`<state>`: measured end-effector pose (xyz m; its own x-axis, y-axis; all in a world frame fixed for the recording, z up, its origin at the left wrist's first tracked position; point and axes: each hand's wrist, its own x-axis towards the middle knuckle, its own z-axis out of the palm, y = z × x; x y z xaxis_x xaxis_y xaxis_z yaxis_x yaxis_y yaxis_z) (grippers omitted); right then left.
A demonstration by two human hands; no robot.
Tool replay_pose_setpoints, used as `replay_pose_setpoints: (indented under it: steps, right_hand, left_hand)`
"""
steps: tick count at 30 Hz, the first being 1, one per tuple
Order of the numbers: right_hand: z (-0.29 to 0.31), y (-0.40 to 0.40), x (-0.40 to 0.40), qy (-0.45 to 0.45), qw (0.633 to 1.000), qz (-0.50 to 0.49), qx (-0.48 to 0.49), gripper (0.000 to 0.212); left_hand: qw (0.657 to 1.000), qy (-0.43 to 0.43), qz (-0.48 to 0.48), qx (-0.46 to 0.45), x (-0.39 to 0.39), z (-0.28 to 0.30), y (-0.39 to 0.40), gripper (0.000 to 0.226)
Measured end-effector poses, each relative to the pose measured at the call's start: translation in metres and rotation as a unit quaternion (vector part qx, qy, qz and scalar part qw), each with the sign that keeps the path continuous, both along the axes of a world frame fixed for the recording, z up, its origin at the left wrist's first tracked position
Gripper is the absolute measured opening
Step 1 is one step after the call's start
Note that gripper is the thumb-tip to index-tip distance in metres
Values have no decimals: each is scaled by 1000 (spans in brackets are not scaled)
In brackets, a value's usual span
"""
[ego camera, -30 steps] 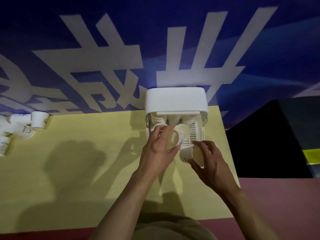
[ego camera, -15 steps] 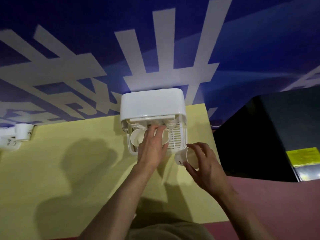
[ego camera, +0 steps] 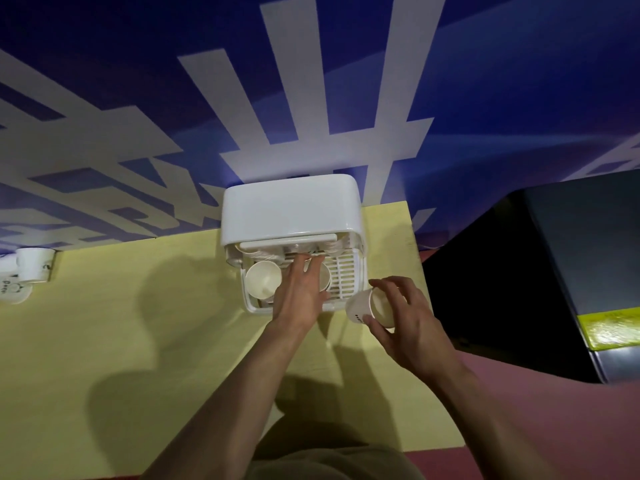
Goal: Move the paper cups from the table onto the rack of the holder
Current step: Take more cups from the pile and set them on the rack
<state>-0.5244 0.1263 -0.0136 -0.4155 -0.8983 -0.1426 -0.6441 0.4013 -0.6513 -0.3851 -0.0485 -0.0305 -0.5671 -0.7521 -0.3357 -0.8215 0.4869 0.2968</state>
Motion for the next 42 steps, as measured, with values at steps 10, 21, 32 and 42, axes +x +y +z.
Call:
replay_pose_setpoints:
  steps: [10,21,32,42]
  right_hand:
    - [0,-15,-10,-1,1000,2,-5,59]
    - [28,-65,18,30,992,86,-84,60]
    - [7,-103,50,121,980,157,0,69]
    - [-18,-127,57,139,968,186,91,69]
  left_hand:
    - [1000,-16,-3,15,-2,-11,0,78]
    - [995,90,39,-27,29,44,16,60]
    - [986,124,92,-64,84,58,22,51]
    - [981,126,142,-45,135,56,31,48]
